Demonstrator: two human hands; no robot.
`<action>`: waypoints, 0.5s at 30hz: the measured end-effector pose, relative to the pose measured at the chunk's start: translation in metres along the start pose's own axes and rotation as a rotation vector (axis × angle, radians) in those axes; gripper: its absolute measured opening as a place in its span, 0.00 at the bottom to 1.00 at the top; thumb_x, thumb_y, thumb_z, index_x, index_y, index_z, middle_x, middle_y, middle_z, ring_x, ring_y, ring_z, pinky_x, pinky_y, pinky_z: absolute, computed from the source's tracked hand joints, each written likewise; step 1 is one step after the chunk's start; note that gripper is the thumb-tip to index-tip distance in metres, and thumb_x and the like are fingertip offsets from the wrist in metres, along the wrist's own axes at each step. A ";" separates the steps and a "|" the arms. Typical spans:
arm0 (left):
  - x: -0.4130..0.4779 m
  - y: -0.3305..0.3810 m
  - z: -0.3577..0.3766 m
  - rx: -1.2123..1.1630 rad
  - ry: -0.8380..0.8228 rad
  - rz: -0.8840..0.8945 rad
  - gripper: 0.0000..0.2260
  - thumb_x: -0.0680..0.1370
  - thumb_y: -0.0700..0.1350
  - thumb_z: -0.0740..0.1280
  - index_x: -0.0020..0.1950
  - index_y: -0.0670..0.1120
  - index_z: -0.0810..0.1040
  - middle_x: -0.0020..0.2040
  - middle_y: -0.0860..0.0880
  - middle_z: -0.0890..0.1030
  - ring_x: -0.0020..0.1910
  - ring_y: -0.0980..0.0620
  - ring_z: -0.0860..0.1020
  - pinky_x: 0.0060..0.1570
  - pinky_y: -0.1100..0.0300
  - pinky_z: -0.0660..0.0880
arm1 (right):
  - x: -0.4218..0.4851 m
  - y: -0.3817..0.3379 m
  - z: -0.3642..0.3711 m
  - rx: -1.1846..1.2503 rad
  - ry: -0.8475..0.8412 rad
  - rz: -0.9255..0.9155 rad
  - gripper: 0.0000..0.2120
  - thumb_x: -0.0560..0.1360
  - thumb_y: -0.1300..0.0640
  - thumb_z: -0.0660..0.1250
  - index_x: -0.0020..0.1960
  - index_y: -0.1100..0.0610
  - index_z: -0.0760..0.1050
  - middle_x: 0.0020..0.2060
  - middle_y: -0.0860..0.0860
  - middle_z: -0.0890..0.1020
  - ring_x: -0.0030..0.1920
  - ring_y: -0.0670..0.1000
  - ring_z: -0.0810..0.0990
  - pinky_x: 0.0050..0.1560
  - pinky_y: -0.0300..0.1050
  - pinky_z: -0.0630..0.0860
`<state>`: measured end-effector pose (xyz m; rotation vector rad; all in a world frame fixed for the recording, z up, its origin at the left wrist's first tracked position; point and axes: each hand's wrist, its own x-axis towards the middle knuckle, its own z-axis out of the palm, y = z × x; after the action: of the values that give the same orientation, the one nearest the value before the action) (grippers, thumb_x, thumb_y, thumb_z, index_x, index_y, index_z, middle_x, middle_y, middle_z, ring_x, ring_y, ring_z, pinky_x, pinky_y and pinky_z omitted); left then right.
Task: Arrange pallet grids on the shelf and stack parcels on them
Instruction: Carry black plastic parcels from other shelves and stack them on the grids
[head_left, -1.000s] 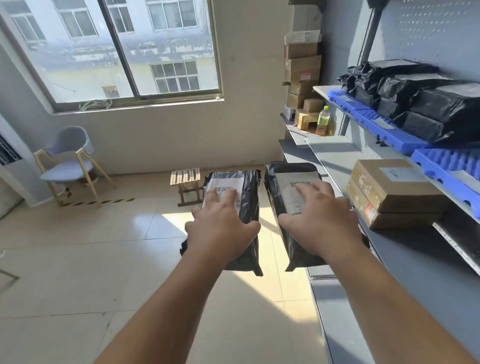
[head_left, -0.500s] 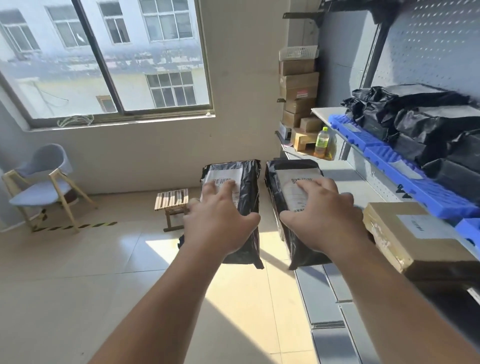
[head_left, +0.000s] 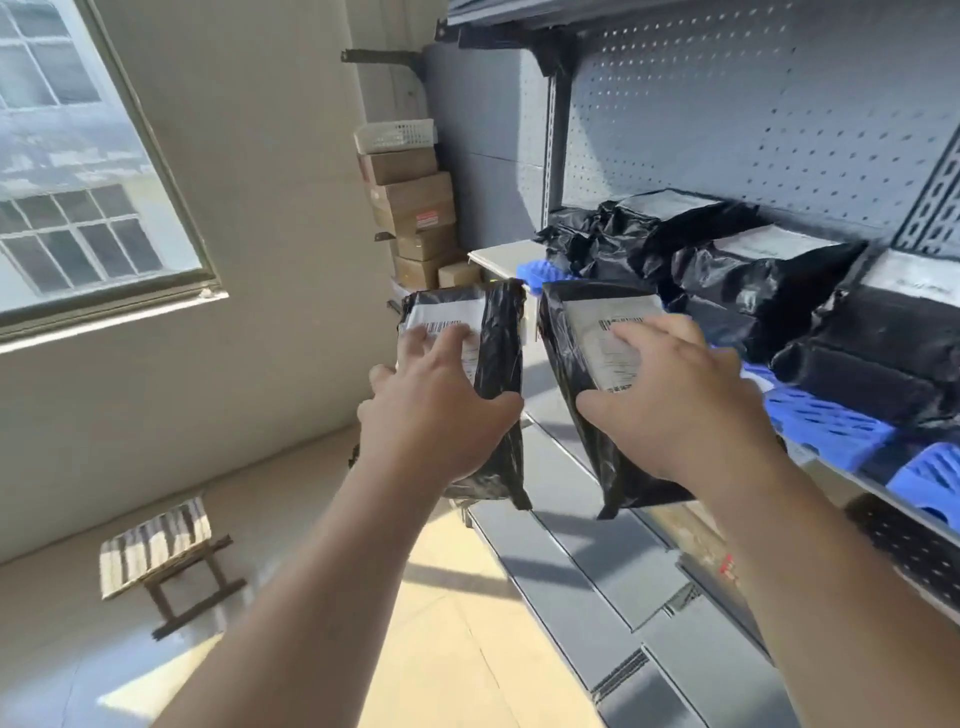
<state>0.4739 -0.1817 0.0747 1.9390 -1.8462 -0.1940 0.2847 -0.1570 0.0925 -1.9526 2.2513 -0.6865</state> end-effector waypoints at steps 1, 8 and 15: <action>0.012 0.002 0.001 -0.009 -0.010 0.030 0.31 0.71 0.63 0.67 0.72 0.64 0.62 0.77 0.53 0.59 0.68 0.38 0.66 0.60 0.42 0.71 | 0.006 -0.001 -0.002 -0.008 0.020 0.024 0.33 0.71 0.41 0.66 0.75 0.42 0.64 0.74 0.42 0.61 0.65 0.60 0.67 0.60 0.55 0.68; 0.081 0.048 0.014 -0.075 -0.055 0.233 0.32 0.71 0.63 0.67 0.74 0.63 0.62 0.76 0.52 0.61 0.70 0.37 0.65 0.61 0.41 0.72 | 0.045 0.016 -0.020 -0.048 0.159 0.152 0.32 0.71 0.40 0.67 0.74 0.42 0.65 0.72 0.43 0.63 0.62 0.60 0.68 0.60 0.57 0.68; 0.136 0.114 0.030 -0.108 -0.046 0.386 0.34 0.69 0.65 0.66 0.74 0.63 0.63 0.76 0.51 0.62 0.68 0.35 0.68 0.60 0.43 0.73 | 0.082 0.052 -0.044 -0.112 0.288 0.226 0.32 0.71 0.41 0.68 0.73 0.43 0.66 0.73 0.45 0.64 0.63 0.62 0.69 0.59 0.57 0.68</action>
<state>0.3705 -0.3207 0.1230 1.4832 -2.1496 -0.2104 0.2068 -0.2190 0.1308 -1.6952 2.6803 -0.8773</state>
